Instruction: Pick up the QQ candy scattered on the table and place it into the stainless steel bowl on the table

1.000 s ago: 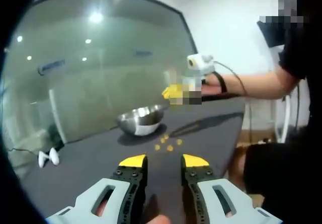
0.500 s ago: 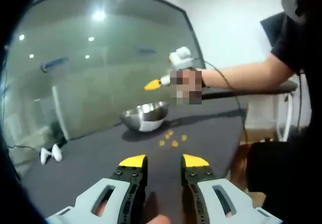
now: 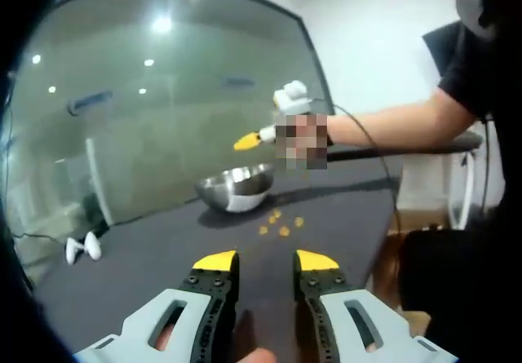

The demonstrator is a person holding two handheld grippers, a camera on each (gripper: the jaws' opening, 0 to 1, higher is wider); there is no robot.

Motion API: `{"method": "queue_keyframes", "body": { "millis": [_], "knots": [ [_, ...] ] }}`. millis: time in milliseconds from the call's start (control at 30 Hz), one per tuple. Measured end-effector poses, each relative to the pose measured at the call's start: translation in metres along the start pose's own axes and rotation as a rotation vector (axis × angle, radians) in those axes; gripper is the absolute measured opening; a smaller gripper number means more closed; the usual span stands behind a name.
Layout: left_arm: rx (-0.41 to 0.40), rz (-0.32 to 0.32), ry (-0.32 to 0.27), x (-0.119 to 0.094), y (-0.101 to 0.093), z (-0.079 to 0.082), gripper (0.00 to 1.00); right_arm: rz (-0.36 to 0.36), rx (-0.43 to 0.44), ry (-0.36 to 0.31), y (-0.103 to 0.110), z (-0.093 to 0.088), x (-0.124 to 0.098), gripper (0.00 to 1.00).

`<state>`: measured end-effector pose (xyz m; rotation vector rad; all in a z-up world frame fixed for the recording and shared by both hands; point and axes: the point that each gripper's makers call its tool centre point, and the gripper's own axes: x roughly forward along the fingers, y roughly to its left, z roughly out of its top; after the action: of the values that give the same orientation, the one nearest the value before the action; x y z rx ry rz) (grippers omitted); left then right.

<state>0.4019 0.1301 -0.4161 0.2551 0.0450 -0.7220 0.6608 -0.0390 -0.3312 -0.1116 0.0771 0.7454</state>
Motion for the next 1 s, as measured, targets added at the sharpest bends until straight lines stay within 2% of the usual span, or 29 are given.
{"method": "queue_keyframes", "body": {
  "millis": [333, 667, 867, 1000],
  "knots": [
    [0.001, -0.001, 0.001, 0.000, -0.002, 0.001, 0.28, -0.001, 0.003, 0.007, 0.000, -0.002, -0.005, 0.18],
    [0.003, 0.001, 0.000, -0.003, -0.002, 0.001, 0.28, 0.017, -0.014, 0.002, 0.014, 0.002, -0.016, 0.18],
    [0.006, 0.006, 0.002, -0.004, -0.001, 0.001, 0.28, 0.048, -0.020, -0.030, 0.026, 0.006, -0.038, 0.18],
    [0.009, 0.004, -0.001, -0.004, -0.002, 0.003, 0.28, 0.066, -0.007, -0.068, 0.036, 0.005, -0.061, 0.18]
  ]
}}
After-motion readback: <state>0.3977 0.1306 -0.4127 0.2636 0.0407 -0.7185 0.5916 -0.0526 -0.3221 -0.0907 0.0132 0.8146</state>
